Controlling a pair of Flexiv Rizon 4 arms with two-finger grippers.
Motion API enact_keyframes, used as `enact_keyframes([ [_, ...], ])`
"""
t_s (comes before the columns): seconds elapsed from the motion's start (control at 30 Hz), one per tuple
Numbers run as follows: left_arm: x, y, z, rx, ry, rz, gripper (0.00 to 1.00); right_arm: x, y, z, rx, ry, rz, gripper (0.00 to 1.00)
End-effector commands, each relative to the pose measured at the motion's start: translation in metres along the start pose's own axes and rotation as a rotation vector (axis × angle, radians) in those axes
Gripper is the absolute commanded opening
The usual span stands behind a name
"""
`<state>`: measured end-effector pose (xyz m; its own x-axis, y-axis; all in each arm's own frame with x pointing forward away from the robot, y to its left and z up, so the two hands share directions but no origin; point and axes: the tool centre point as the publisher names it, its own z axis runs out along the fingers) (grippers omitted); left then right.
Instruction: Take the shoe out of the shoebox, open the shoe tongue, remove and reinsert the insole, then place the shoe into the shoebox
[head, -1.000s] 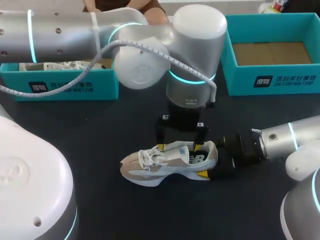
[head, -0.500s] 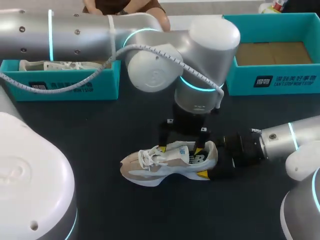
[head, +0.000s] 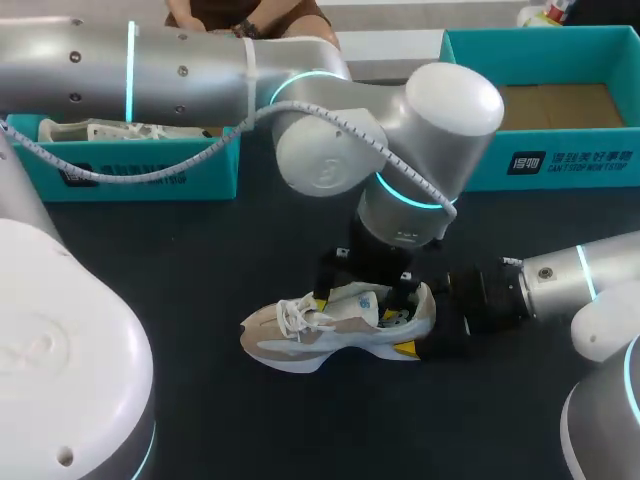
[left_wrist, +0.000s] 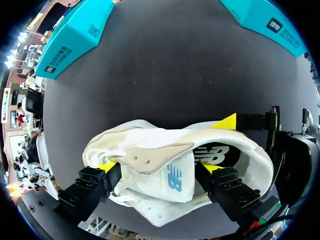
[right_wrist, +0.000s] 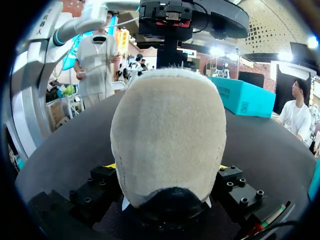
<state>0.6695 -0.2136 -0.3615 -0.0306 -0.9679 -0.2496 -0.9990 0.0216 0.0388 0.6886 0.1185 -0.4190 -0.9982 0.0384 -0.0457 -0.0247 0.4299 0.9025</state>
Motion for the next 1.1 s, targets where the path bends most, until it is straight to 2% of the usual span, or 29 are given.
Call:
enact_keyframes([
  [0.03, 0.002, 0.008, 0.002, 0.037, -0.056, -0.062, 1.0, -0.001, -0.002, 0.004, 0.006, -0.001, 0.0, 0.0],
  [0.13, -0.004, 0.008, 0.006, 0.044, -0.079, -0.056, 1.0, -0.001, -0.002, 0.004, 0.006, -0.001, 0.0, 0.0],
  [0.3, -0.02, 0.009, 0.0, 0.056, -0.087, -0.066, 1.0, -0.001, -0.002, 0.004, 0.006, -0.001, 0.0, 0.0],
  [0.6, -0.045, 0.014, -0.017, 0.027, -0.021, -0.095, 1.0, -0.001, -0.002, 0.004, 0.006, -0.001, 0.0, 0.0],
  [0.67, -0.048, 0.015, -0.02, 0.013, -0.005, -0.094, 0.71, -0.001, -0.002, 0.004, 0.006, -0.001, 0.0, 0.0],
  [0.7, -0.05, 0.017, -0.021, 0.004, 0.004, -0.095, 0.48, -0.001, -0.002, 0.004, 0.006, -0.001, 0.0, 0.0],
  [0.77, -0.053, 0.019, -0.023, -0.003, 0.014, -0.096, 0.38, -0.001, -0.002, 0.004, 0.006, -0.001, 0.0, 0.0],
  [0.87, -0.056, 0.022, -0.025, -0.026, 0.028, -0.092, 0.05, -0.001, -0.002, 0.004, 0.006, -0.001, 0.0, 0.0],
  [0.9, -0.057, 0.024, -0.026, -0.033, 0.034, -0.088, 0.0, -0.001, -0.002, 0.004, 0.006, -0.001, 0.0, 0.0],
  [1.1, -0.066, 0.031, -0.034, -0.049, 0.065, -0.071, 0.0, -0.001, -0.002, 0.004, 0.006, -0.001, 0.0, 0.0],
])
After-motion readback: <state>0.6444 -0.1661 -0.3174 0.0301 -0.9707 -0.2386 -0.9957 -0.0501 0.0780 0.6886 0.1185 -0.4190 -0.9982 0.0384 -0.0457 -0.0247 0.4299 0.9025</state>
